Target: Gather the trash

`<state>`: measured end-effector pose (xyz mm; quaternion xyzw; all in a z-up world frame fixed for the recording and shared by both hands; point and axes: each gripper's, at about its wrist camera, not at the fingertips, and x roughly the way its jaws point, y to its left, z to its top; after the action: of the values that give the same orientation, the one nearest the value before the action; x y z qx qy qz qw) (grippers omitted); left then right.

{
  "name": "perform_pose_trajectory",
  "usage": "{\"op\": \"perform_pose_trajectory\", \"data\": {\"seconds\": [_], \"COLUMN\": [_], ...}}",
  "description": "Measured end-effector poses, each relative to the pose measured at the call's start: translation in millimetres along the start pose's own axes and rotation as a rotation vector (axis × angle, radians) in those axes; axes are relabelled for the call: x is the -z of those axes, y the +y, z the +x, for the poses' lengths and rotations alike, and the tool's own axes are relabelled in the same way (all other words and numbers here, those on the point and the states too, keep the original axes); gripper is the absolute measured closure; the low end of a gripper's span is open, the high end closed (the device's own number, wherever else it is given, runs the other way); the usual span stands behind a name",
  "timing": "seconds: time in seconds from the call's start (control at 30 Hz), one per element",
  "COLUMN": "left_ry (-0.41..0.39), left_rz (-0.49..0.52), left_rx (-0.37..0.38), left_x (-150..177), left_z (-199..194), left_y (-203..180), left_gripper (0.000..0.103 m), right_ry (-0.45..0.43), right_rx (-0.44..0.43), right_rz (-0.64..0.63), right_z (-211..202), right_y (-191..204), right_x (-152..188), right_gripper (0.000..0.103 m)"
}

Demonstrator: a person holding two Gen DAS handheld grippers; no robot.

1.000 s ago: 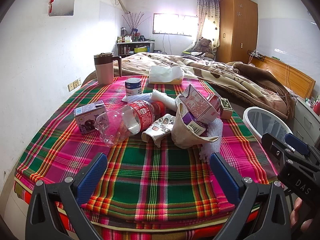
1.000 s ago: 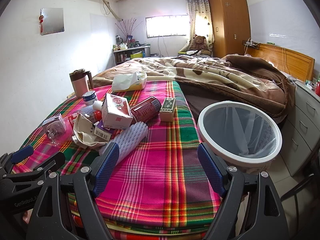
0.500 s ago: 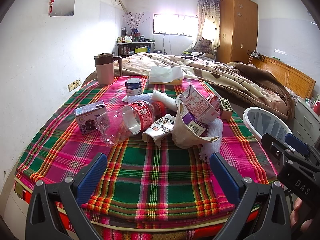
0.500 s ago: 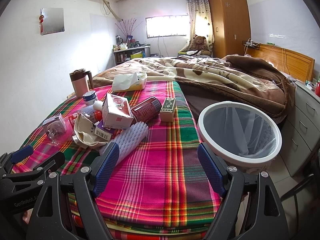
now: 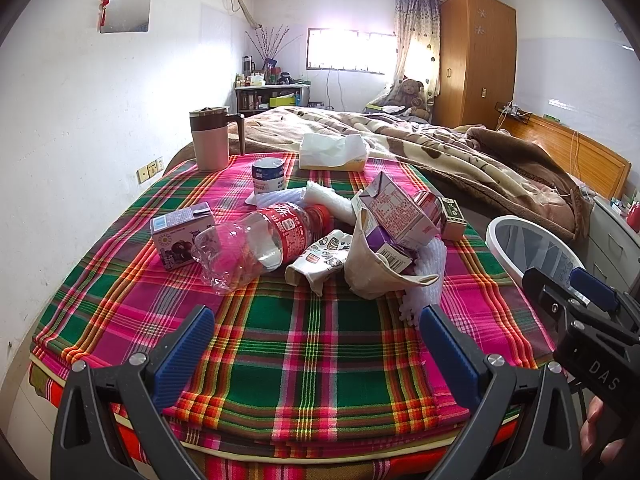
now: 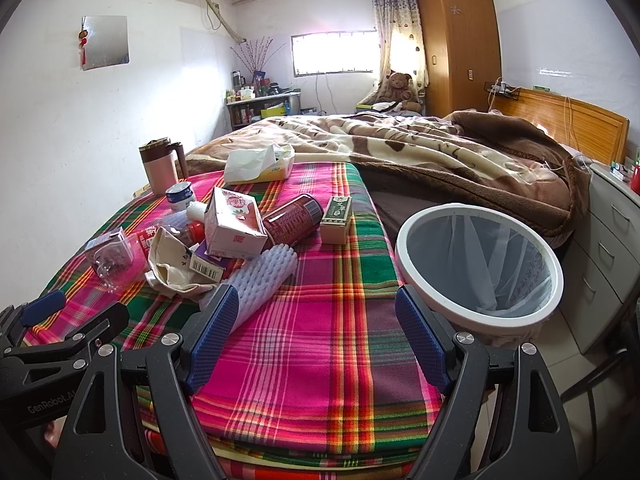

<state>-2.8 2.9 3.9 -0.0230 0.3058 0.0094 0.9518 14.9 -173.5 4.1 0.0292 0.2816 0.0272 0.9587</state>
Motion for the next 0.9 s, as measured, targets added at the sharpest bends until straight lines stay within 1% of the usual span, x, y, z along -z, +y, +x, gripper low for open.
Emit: {"op": "perform_pose_trajectory", "data": {"seconds": [0.4,0.57,0.7,0.8,0.9], "left_ry": [0.011,0.030,0.027,0.034,0.034], "left_rz": [-0.009,-0.033,-0.072,-0.076,-0.079], "left_rx": [0.003,0.010,0.018,0.003,0.005], "left_x": [-4.8,-6.8,-12.2,-17.5,-25.8], "left_z": [1.9,13.2,20.6,29.0,38.4], "left_y": [8.6,24.8,43.0,53.5,63.1], "left_gripper": [0.000,0.000,0.000,0.000,0.000], "right_ry": [0.007,0.022,0.038,0.058,0.078], "right_rx": [0.003,-0.002,-0.004,-0.007,-0.015], "right_rz": [0.000,-0.002,-0.002,0.001,-0.001], "right_z": [1.4,9.5,17.7,26.5,35.0], "right_y": [1.1,3.1,5.6,7.6,10.5], "right_x": [-0.6,-1.3,-0.9,-0.2,-0.7], "right_gripper": [0.021,0.021,0.021,0.021,0.021]}}
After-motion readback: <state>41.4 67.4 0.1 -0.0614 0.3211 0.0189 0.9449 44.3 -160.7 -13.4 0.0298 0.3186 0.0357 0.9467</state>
